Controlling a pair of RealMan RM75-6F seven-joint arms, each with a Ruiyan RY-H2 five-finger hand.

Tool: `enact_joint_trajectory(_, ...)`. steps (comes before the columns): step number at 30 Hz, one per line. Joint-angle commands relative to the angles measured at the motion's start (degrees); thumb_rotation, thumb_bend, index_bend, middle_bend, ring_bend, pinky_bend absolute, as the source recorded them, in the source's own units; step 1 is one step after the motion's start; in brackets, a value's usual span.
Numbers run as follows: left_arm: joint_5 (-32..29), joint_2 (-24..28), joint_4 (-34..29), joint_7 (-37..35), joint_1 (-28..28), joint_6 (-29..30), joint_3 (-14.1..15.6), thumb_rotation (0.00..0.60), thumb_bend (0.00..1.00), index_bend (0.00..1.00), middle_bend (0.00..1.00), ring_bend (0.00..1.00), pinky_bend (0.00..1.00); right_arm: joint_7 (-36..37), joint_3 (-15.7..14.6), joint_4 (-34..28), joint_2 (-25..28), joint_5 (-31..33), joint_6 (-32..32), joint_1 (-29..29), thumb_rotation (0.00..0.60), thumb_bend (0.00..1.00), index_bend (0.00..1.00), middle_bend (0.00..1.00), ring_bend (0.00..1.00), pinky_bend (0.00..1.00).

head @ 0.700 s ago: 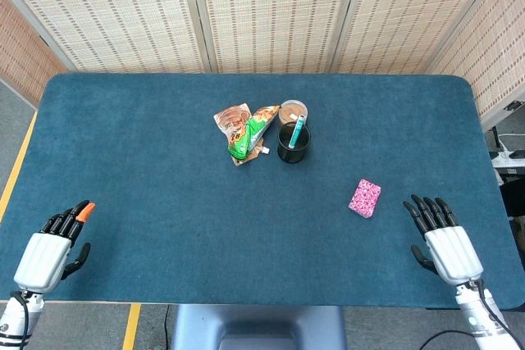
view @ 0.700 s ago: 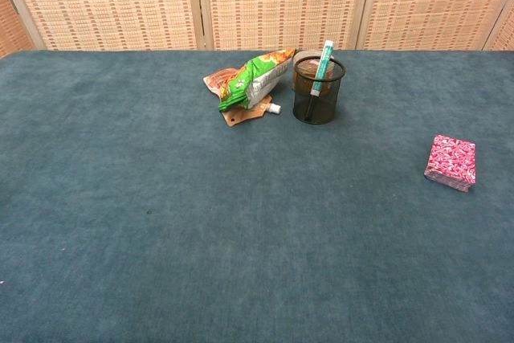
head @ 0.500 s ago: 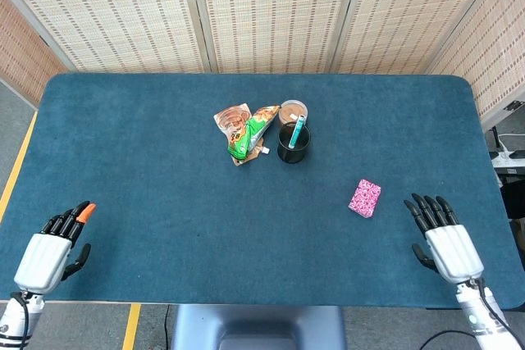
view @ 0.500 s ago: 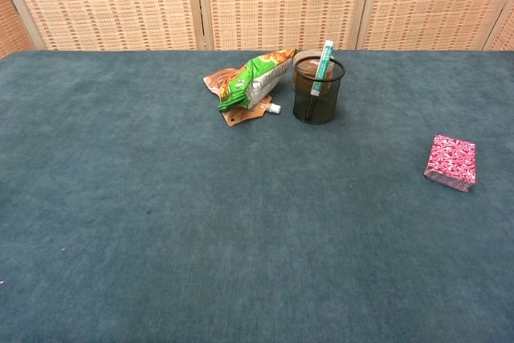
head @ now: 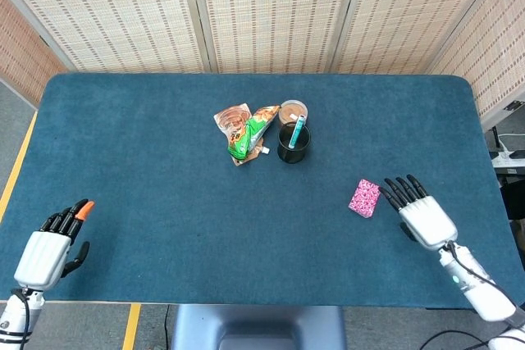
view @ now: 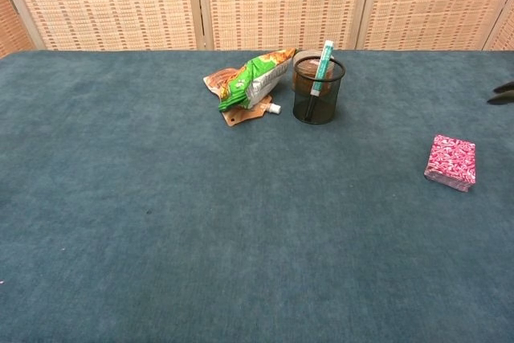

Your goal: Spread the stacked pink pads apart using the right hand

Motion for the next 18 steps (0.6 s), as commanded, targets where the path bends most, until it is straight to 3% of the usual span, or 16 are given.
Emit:
enact_joint_trajectory(1, -0.1, -0.2, -0.1, 0.5, -0.1, -0.2, 0.0, 0.6, 0.47, 0.0, 0.06, 0.17, 0.27, -1.4, -0.8, 3.8, -0.8, -2.9, -4.7, 4.6, 0.6, 0.3, 0.01, 0.0, 0.0, 0.0)
enact_joint_trajectory(18, -0.4, -0.4, -0.5, 1.1, -0.1, -0.7, 0.1, 0.6, 0.47, 0.0, 0.07, 0.18, 0.29, -3.8, -2.7, 14.9, -7.7, -3.9, -12.5, 12.1, 0.6, 0.3, 0.05, 0.02, 0.0, 0.0)
